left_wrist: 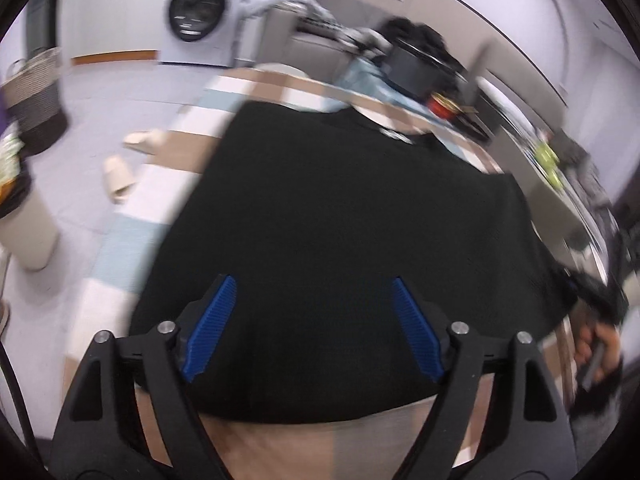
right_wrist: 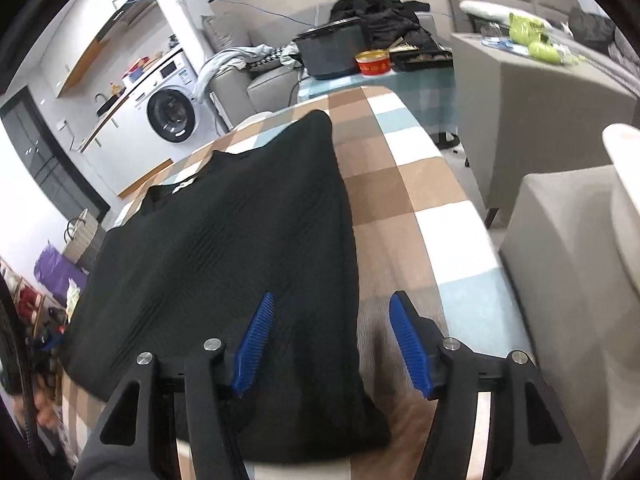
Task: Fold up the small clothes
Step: 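Pull the folded edge back with both grippers to spread the sweater flat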
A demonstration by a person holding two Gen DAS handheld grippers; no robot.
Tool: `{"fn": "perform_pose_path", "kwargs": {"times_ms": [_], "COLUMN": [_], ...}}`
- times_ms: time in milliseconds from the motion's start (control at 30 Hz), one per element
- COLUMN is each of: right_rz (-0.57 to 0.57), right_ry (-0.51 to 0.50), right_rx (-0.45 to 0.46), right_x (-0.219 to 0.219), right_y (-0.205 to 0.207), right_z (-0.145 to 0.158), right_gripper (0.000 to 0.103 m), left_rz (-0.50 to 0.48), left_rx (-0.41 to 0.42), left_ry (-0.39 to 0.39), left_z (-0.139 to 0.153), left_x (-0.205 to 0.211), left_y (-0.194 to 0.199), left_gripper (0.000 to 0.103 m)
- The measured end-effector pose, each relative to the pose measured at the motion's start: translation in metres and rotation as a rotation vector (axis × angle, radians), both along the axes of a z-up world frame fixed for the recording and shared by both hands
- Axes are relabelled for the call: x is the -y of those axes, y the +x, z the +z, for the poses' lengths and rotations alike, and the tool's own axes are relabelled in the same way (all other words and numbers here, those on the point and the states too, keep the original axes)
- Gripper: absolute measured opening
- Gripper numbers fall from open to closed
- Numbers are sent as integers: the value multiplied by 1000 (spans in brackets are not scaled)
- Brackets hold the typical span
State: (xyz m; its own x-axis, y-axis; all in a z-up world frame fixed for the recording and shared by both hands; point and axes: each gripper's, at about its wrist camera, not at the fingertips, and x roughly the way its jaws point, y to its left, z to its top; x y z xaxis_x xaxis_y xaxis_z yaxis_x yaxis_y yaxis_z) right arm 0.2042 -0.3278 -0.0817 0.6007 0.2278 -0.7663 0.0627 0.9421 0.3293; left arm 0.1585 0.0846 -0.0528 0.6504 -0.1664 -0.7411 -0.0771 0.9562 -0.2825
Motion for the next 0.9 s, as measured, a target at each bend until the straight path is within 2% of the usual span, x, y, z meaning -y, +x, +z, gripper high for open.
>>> {"fn": "perform_pose_path", "kwargs": {"times_ms": [33, 100, 200, 333, 400, 433, 467, 500, 633, 700, 800, 900], "right_rz": [-1, 12, 23, 18, 5, 13, 14, 7, 24, 80, 164, 237], "right_ry": [11, -5, -34, -112, -155, -156, -158, -159, -134, -138, -139, -146], "right_rx": [-7, 1, 82, -20, -32, -11, 11, 46, 101, 114, 102, 65], "right_x": [0, -3, -5, 0, -2, -2, -3, -4, -16, -34, -65, -90], "right_y": [3, 7, -4, -9, -11, -14, -17, -21, -28, -30, -30, -27], "right_z": [-2, -2, 10, 2, 4, 10, 15, 25, 45, 48, 39, 24], "right_gripper": [51, 13, 5, 6, 19, 24, 38, 43, 48, 61, 71, 71], "left_rz": [-19, -53, -75, -67, -63, -67, -72, -78, -109, -129, -185, -273], "left_rx": [-5, -16, -19, -23, -30, -30, -29, -28, -26, -33, -26, 1], "left_ry": [3, 18, 29, 54, 87, 93, 102, 106, 107, 110, 121, 149], "left_z": [0, -1, -1, -7, -8, -9, -9, -8, -11, -14, -16, -19], "left_x": [8, 24, 40, 44, 46, 46, 46, 48, 55, 61, 73, 90], "left_y": [3, 9, 14, 17, 18, 19, 19, 19, 20, 23, 16, 2], "left_gripper": [80, 80, 80, 80, 80, 81, 80, 80, 80, 80, 80, 81]}}
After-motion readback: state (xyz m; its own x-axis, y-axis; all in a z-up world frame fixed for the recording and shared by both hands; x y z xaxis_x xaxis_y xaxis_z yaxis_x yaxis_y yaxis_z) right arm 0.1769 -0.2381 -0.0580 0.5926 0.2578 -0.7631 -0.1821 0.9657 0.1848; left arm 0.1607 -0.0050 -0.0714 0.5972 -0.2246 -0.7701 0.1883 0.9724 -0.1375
